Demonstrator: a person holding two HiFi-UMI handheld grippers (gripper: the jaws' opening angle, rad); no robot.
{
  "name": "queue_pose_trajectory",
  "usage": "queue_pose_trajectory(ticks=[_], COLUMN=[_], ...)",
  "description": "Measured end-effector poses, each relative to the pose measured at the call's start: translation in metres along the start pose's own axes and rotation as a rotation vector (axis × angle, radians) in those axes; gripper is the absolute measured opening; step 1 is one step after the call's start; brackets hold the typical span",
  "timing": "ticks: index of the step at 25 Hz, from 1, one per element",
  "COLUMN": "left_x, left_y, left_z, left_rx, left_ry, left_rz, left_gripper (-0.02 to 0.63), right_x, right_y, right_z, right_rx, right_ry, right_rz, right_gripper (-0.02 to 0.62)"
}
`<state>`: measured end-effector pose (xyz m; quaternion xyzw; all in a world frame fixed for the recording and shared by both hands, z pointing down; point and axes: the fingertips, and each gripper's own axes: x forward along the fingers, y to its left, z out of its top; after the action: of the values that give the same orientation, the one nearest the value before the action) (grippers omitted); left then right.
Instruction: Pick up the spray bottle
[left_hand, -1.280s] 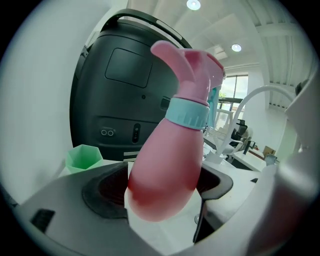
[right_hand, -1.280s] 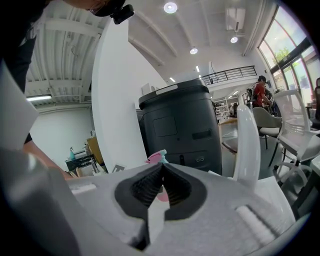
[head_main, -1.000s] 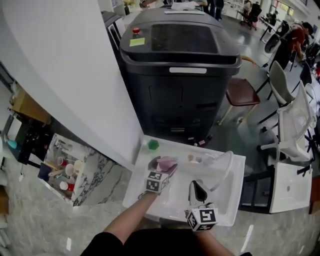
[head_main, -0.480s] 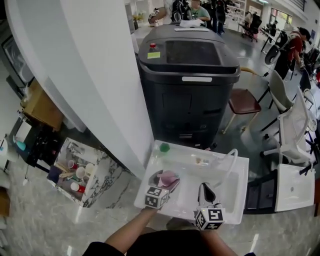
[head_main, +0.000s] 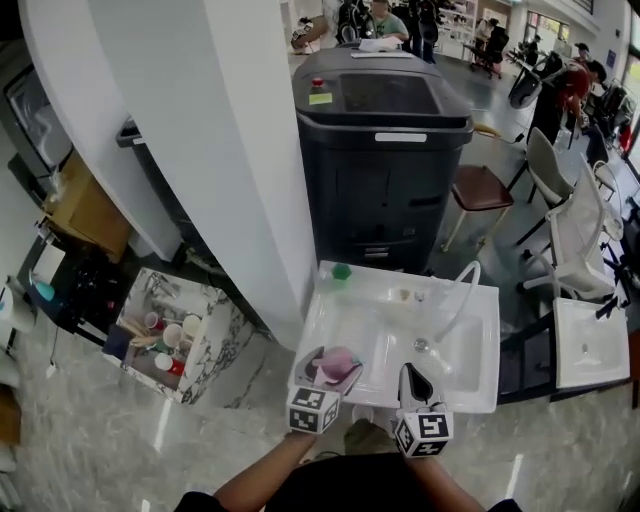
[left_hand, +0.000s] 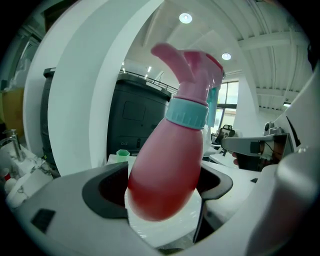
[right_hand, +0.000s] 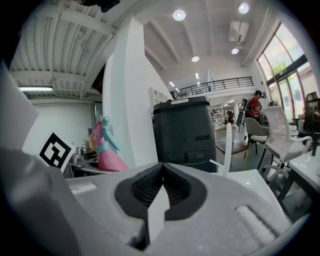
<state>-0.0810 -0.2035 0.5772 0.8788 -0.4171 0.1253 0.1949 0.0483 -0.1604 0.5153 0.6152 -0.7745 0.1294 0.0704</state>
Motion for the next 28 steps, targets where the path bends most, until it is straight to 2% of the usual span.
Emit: queue_pose_trajectory(ticks=[9, 16, 23, 28], left_x=[-0.082, -0.124, -0.135, -0.127], left_y=[-0.033, -0.045, -0.047, -0.054], left_z=[-0.026, -0.041, -0.041, -0.039], left_rx=[-0.014, 0.013, 0.03, 0.057], left_ry=[-0.035, -0.034, -0.043, -0.042], left_rz=[-0.01, -0.001, 0.012, -0.015], left_gripper=[0.403, 0.403, 0.403, 0.403], right_x=[-0.067, -0.103, -0.118, -0.117], right_y=[0.045, 0.061, 0.063, 0.062], right_z=[-0.024, -0.036, -0.039, -0.038], right_rx=[-0.038, -0.061, -0.067, -0.072], right_ry=[-0.009, -0.01, -0.014, -0.018], right_rz=[-0.046, -0.07, -0.08, -0.077], right_gripper=[-0.002, -0.002, -0.002, -0.003])
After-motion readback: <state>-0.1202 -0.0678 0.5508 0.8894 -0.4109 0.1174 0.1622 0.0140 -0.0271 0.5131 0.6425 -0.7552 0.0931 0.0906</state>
